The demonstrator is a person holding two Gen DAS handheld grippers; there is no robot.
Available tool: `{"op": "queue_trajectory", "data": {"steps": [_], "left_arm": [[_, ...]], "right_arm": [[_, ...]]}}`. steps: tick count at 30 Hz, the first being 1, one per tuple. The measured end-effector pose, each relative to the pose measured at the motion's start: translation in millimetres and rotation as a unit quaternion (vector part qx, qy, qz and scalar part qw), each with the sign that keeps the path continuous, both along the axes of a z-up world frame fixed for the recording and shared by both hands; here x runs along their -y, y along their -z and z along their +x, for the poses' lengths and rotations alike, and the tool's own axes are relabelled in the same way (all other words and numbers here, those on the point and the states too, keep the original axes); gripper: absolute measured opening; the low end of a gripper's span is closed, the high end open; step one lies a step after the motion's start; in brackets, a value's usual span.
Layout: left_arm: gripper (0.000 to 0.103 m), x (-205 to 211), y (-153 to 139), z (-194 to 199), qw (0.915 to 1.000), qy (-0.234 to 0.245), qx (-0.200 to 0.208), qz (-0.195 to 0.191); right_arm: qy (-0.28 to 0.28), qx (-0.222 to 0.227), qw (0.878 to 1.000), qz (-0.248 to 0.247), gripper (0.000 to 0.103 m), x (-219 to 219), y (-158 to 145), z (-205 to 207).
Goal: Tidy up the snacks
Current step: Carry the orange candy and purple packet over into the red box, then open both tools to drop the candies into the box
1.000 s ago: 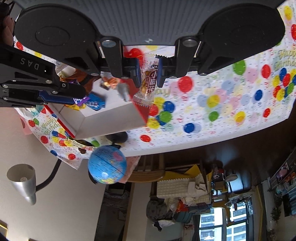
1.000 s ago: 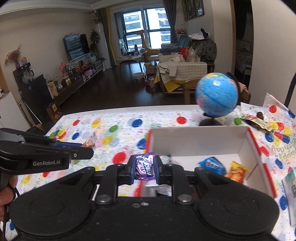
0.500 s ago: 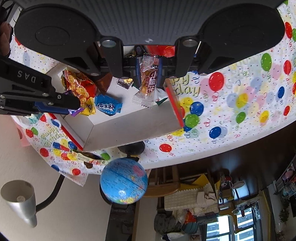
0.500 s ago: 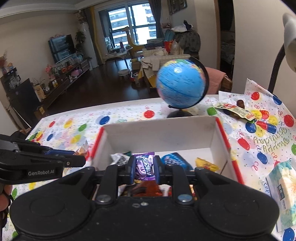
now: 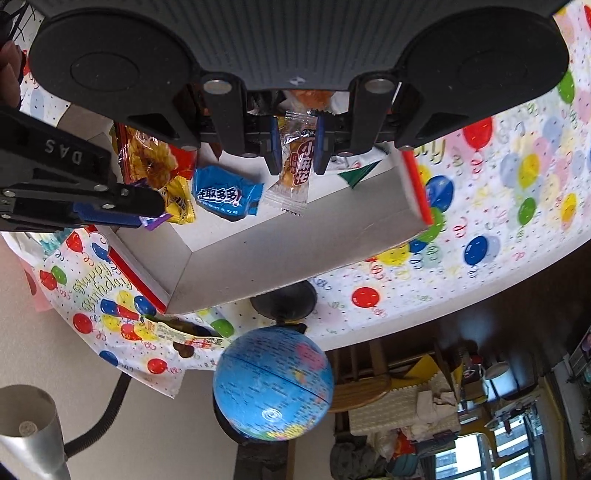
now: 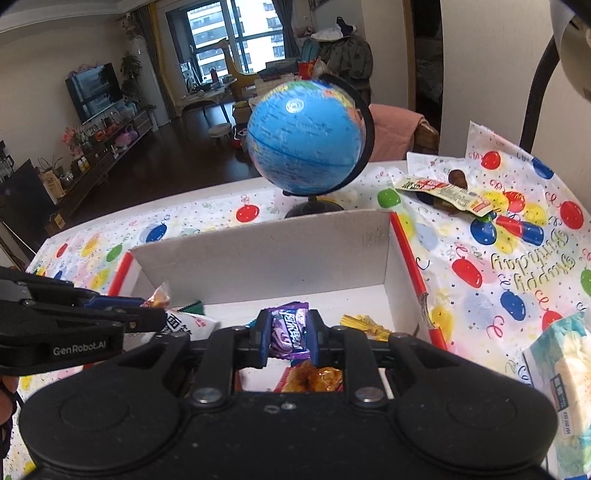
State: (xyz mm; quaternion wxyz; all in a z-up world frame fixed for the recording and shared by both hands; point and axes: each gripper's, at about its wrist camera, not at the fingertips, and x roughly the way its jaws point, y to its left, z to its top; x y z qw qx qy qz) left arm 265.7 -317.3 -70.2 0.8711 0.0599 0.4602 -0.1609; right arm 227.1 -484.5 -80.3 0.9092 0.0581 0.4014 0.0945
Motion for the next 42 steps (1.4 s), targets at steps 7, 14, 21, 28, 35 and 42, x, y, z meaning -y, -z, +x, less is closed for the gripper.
{"op": "queue_trajectory", "data": {"steps": [7, 14, 21, 28, 35, 42], "left_arm": [[0.017, 10, 19, 9, 0.9996, 0.017, -0.021, 0.005], [0.018, 18, 35, 11, 0.9987, 0.029, -0.04, 0.014], [0.023, 16, 38, 9, 0.9977, 0.035, -0.057, 0.01], [0.052, 8, 25, -1, 0.9988, 0.029, -0.04, -0.002], [0.064, 0, 2, -18, 0.9995, 0.026, -0.013, -0.012], [0.072, -12, -25, -43, 0.9991, 0.028, 0.02, -0.027]], "right_arm": [[-0.003, -0.016, 1.0, -0.001, 0.018, 3, 13, 5], [-0.009, -0.032, 0.999, -0.003, 0.021, 1, 22, 3], [-0.005, -0.035, 0.999, 0.0, 0.025, 3, 22, 0], [-0.006, -0.031, 0.999, -0.003, 0.026, 0, 15, -10], [0.001, -0.014, 1.0, -0.001, 0.034, 1, -4, -27], [0.002, 0.011, 1.0, 0.004, 0.04, -4, -28, -53]]}}
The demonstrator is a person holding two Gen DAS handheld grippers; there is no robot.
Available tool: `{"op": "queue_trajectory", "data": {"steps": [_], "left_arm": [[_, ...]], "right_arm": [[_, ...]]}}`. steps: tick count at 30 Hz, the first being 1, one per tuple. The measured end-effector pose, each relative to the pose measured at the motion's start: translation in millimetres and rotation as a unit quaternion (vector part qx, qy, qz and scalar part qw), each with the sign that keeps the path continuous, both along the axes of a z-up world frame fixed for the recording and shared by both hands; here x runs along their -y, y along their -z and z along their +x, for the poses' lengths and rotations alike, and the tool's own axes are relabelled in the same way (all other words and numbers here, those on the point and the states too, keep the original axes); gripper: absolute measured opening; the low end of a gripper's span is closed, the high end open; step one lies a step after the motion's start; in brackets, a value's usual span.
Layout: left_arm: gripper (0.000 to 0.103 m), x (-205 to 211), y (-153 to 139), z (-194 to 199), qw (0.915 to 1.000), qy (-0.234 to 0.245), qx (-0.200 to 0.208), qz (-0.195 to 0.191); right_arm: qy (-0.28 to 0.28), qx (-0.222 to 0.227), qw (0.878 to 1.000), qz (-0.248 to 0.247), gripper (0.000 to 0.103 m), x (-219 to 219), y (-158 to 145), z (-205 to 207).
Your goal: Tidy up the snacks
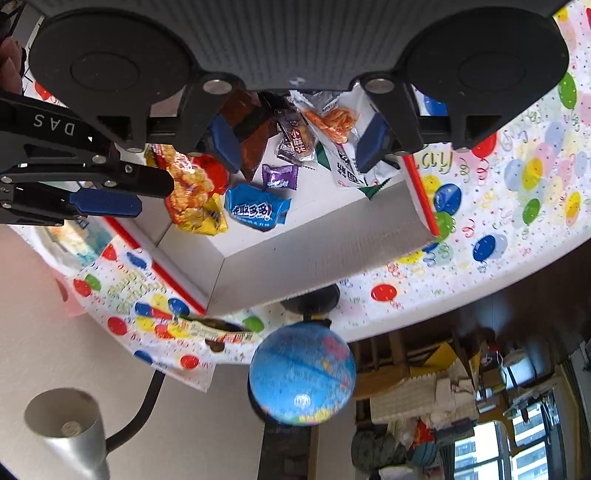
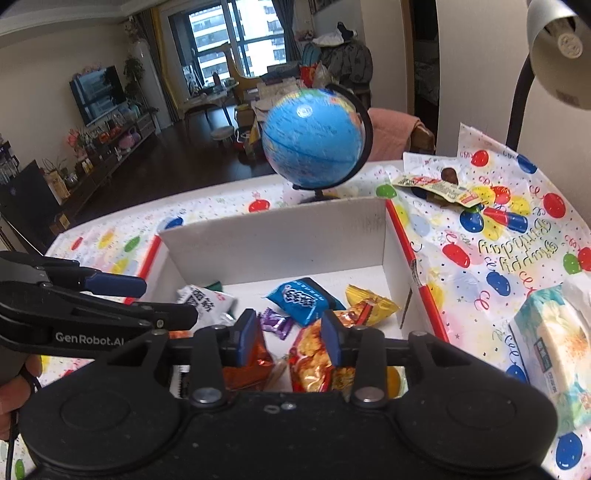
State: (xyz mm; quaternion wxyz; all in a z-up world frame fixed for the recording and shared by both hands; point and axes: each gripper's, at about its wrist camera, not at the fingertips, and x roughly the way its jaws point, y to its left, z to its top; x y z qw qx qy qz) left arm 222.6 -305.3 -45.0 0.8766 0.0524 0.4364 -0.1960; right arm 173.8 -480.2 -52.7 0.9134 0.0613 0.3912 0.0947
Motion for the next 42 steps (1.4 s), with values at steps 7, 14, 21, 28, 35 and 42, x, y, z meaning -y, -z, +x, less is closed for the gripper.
{"op": "queue_trajectory", "data": {"steps": [7, 14, 21, 28, 35, 42], "left_arm": [[0.074, -19, -23, -27, 0.9994, -0.007, 0.033, -0.004], [0.081, -43, -44, -55, 0.9978, -0.014, 0.063, -0.017], [0.082, -69, -53, -77, 0.9965, -0.032, 0.076, -0.014], [0.084, -90, -59, -93, 0.9956, -0.039, 0.079, -0.031], [0.103, -95, -68, -108, 0.9935, -0.041, 0.096, -0.045], [0.103, -93, -69, -118, 0.994, -0.034, 0.087, -0.057]], "right_arm": [[0.009, 0.028, 1.0, 0.01, 0.067, -9, -20, -27], [0.011, 0.058, 0.998, 0.019, 0.084, -22, -39, -52], [0.017, 0.081, 0.996, 0.023, 0.096, -39, -53, -77], [0.041, 0.098, 0.994, 0.019, 0.103, -49, -61, -95], [0.068, 0.12, 0.99, 0.023, 0.103, -50, -66, -116], [0.085, 0.126, 0.988, 0.029, 0.103, -45, -66, -129]]}}
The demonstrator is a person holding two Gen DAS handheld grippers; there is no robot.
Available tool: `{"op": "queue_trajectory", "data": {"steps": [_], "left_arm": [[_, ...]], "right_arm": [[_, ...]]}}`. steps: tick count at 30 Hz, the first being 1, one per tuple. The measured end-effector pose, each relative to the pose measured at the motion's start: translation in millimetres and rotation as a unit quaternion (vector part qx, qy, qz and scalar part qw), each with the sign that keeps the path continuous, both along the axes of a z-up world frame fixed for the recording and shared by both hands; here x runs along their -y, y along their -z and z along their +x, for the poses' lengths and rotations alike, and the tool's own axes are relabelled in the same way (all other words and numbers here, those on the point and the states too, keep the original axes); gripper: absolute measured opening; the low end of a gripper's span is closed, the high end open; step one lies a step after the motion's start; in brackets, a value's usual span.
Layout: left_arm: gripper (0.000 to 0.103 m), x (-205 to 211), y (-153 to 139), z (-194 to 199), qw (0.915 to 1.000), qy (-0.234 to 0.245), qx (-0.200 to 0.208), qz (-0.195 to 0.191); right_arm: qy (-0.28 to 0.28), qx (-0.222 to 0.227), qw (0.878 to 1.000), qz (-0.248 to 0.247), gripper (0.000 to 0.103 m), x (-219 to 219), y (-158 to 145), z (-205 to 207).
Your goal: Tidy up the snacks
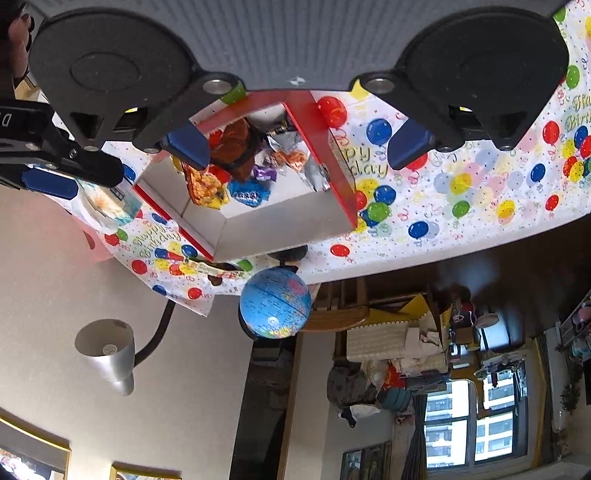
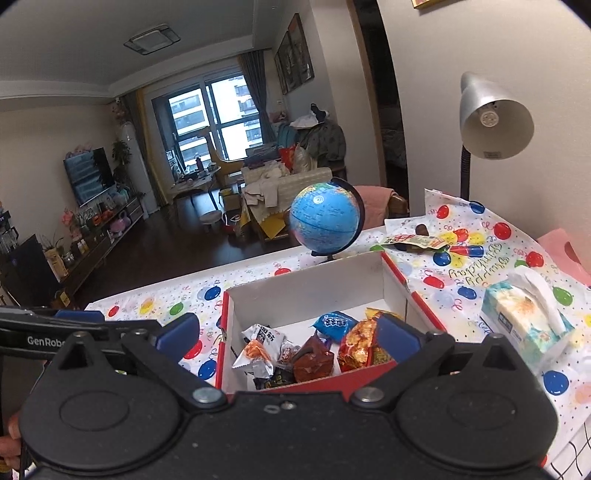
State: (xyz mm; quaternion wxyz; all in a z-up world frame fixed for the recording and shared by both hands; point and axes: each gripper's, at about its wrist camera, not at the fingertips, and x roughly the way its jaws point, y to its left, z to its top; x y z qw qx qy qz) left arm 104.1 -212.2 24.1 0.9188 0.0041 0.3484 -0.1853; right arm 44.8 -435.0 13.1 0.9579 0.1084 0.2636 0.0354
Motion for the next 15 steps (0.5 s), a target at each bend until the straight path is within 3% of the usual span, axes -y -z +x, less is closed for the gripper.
{"op": "queue_trajectory", "data": {"steps": [15], "left_arm": [[0.103, 2.2, 7.8, -8.2, 0.9998, 0.002, -0.018, -0.004]], "right_arm": [[0.016, -0.01, 1.0, -0.005, 0.103, 3.9, 4.5, -4.5]]}}
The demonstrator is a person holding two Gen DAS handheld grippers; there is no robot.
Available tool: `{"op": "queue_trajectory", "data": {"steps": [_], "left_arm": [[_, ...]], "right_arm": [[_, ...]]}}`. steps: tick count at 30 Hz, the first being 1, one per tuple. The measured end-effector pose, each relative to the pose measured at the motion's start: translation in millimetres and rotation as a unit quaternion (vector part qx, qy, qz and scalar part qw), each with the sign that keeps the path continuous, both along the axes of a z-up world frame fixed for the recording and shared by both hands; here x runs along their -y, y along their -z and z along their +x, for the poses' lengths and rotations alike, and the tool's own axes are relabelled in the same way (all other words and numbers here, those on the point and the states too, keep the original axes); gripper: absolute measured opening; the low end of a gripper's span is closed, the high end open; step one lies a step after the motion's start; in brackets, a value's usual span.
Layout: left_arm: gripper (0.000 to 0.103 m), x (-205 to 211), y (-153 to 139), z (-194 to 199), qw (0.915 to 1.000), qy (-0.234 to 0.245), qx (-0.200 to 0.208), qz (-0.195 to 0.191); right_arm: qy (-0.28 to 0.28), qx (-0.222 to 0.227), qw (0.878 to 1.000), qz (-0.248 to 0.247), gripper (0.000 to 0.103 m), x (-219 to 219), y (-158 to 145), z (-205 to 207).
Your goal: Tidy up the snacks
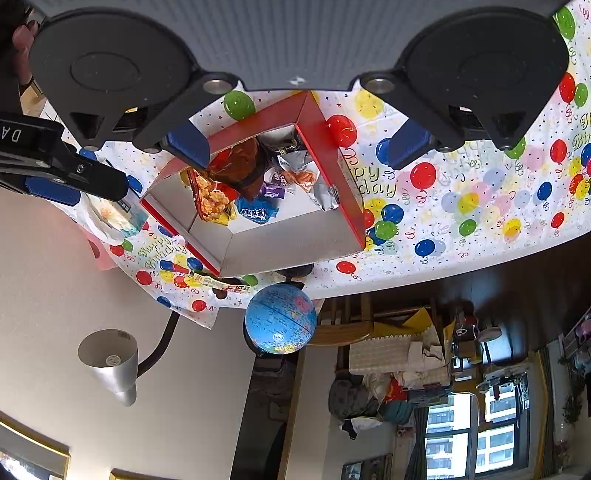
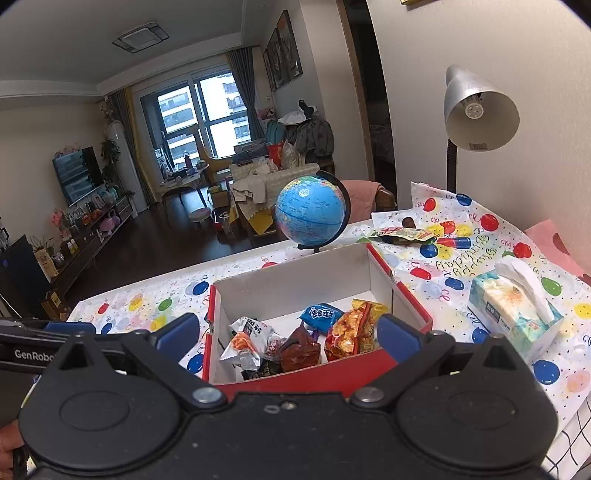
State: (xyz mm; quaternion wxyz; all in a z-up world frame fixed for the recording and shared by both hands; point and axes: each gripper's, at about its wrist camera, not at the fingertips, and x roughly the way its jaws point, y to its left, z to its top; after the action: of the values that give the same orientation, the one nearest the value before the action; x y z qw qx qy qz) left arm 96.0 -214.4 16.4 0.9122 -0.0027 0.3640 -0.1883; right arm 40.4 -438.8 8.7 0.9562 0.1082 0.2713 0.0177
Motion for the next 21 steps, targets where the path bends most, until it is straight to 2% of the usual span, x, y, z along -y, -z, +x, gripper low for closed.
{"op": "queue_trajectory", "data": {"steps": [21], "left_arm": [[0.103, 0.1, -6.8, -2.8, 0.9999, 0.002, 0.01, -0.004]], "right_arm": [[0.003, 0.008, 1.0, 0.004, 0.103, -2.0, -2.7, 2.0]]}}
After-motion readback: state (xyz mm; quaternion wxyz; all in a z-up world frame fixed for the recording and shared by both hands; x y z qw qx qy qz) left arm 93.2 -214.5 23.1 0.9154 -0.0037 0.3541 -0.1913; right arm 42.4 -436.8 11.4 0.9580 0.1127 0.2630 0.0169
